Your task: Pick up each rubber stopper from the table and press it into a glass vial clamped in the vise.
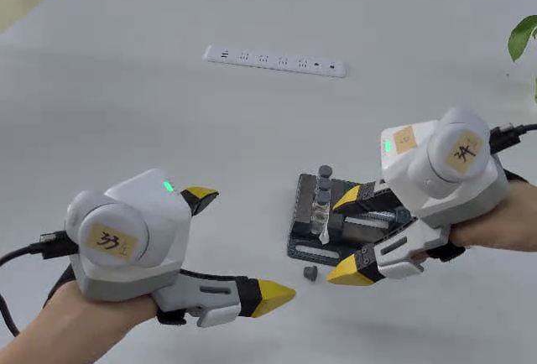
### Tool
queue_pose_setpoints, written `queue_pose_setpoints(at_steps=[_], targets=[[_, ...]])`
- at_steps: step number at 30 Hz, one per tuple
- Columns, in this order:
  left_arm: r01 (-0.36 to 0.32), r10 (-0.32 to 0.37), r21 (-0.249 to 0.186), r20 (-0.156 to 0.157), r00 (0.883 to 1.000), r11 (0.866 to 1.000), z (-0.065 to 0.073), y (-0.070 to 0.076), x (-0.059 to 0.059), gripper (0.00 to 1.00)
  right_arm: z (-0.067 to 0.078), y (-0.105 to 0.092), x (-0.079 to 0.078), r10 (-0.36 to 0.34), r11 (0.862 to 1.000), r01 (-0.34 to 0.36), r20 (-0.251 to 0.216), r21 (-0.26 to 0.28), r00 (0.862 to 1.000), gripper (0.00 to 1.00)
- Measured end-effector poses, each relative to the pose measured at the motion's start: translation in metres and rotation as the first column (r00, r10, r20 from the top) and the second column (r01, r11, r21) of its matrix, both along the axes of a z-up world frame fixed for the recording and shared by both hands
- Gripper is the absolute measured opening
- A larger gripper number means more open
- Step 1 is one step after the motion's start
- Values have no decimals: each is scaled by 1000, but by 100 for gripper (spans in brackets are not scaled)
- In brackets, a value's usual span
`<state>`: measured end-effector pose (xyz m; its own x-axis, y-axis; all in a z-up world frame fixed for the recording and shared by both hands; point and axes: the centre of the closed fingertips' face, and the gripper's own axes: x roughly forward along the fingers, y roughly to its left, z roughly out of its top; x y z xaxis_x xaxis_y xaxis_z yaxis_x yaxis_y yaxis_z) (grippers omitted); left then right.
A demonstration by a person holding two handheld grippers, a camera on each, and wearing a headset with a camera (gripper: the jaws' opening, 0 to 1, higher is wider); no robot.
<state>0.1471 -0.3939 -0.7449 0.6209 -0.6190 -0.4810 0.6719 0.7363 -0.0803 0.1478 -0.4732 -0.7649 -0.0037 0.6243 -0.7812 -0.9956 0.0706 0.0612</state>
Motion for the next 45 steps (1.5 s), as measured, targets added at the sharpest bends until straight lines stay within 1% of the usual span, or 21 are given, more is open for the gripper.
queue_pose_setpoints(at_steps=[5,10,13,14,15,17,18,19,20,25,32,39,41,43,45], targets=[[1,-1,3,-2,1000,1000,0,-1,-2,91,-16,-5,-7,-26,1000,26,5,5,1000,44],[2,-2,3,-5,1000,1000,0,-3,-4,91,-26,-2,-13,-67,997,67,-9,31,998,37],[4,-4,5,-7,1000,1000,0,-4,-5,91,-33,0,-9,-90,995,90,-2,47,996,31],[4,-4,6,-8,1000,1000,0,-4,-5,91,-35,2,-7,-108,992,107,4,63,994,30],[4,-4,6,-9,1000,1000,0,-4,-5,91,-36,4,-7,-112,991,111,3,70,994,28],[0,0,7,-11,1000,1000,-1,-3,-6,91,-38,7,-3,-129,988,127,23,93,991,23],[-2,2,6,-11,1000,1000,-1,-2,-6,91,-40,8,-3,-135,987,133,18,89,991,22],[-3,3,7,-13,1000,1000,-1,-2,-7,91,-42,9,-1,-150,985,148,23,91,988,21],[-3,3,9,-14,1000,1000,-2,-1,-7,91,-43,10,-2,-146,985,143,25,96,989,20],[-8,8,9,-21,1000,1000,-3,-1,-10,91,-53,11,-3,-166,982,164,16,90,986,17],[-8,8,13,-28,1000,1000,-4,-1,-11,91,-61,9,-4,-178,981,177,9,86,984,14],[-3,4,14,-33,999,1000,-6,-3,-11,91,-60,11,-4,-186,978,185,-1,93,983,11],[-2,2,14,-34,999,1000,-7,-3,-11,91,-60,11,-2,-184,979,182,7,94,983,10],[0,1,15,-34,999,1000,-7,-3,-11,91,-61,11,-2,-185,978,185,-1,92,983,10],[1,0,15,-35,999,1000,-7,-5,-11,90,-62,11,-2,-182,979,180,5,92,983,9]])
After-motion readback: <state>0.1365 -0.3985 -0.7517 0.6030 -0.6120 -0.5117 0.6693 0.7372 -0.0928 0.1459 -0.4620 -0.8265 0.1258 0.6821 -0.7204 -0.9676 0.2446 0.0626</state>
